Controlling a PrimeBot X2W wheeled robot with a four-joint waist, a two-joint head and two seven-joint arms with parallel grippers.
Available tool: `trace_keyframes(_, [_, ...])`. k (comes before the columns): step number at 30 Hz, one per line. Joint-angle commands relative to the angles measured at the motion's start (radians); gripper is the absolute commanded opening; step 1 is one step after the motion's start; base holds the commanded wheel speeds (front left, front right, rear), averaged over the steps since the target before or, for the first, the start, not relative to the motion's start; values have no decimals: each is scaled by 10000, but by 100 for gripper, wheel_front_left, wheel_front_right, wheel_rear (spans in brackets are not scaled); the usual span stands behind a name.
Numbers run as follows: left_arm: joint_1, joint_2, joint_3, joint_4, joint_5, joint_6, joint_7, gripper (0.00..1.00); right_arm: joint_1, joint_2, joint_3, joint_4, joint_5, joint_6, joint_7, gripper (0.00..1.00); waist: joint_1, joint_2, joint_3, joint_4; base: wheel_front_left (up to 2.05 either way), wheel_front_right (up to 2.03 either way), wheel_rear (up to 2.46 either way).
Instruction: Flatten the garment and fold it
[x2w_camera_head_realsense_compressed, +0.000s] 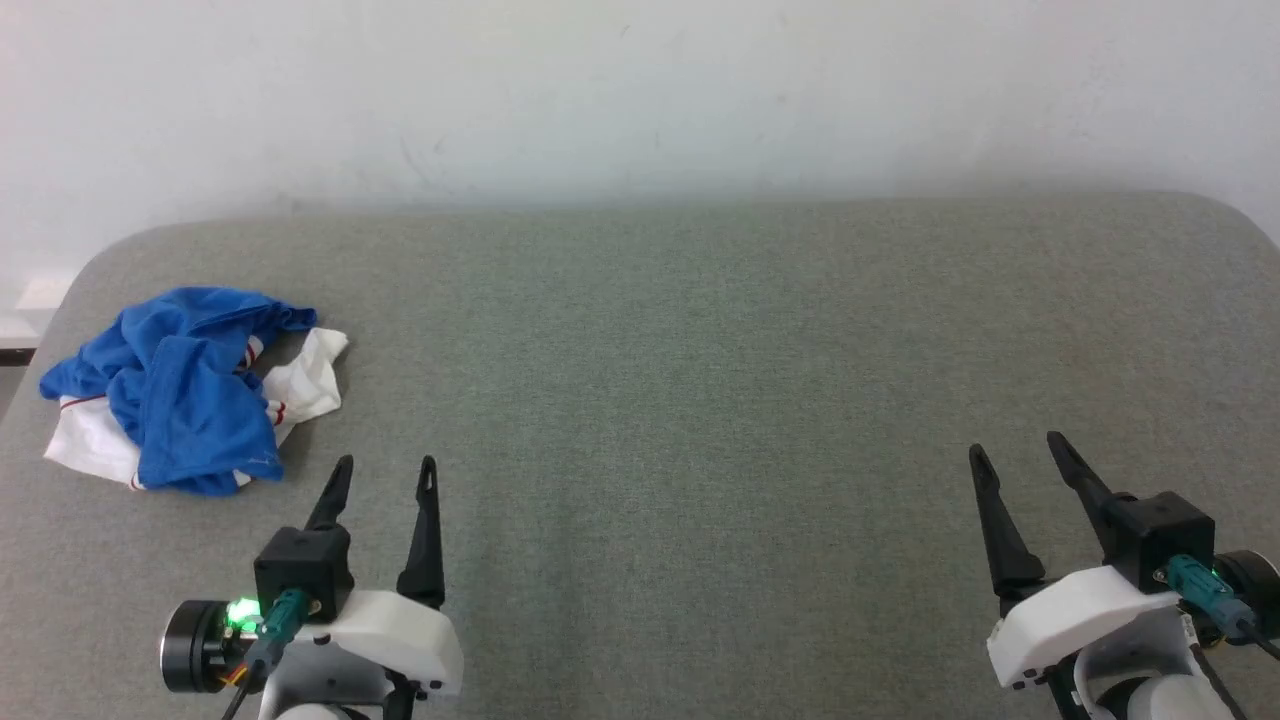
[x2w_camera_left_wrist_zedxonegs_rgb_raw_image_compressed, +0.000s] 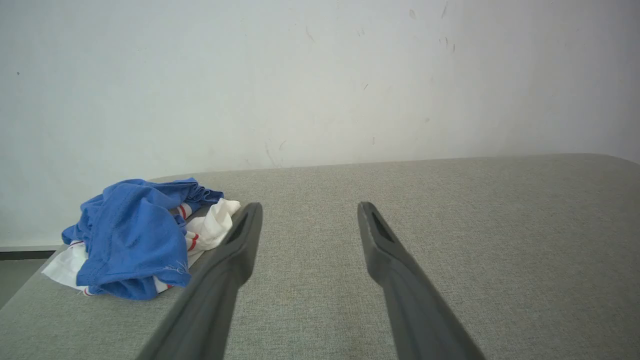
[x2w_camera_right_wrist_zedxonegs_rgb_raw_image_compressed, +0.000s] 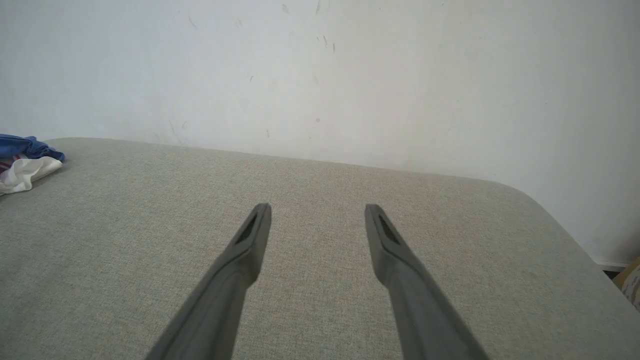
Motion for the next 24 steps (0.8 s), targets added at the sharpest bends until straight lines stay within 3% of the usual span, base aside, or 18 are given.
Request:
trace_keyframes(1, [92,-10,-36,-37,-109,72,-90,100,53,9,-49,35,53,-4,-91,100,0,-1,4,51,0,0,0])
trace_keyframes(24, [282,-20,-122,-157,-327,279,-570,100,-97,18,193,361,50,-7,-478,100,0,-1,53,1336,0,0,0])
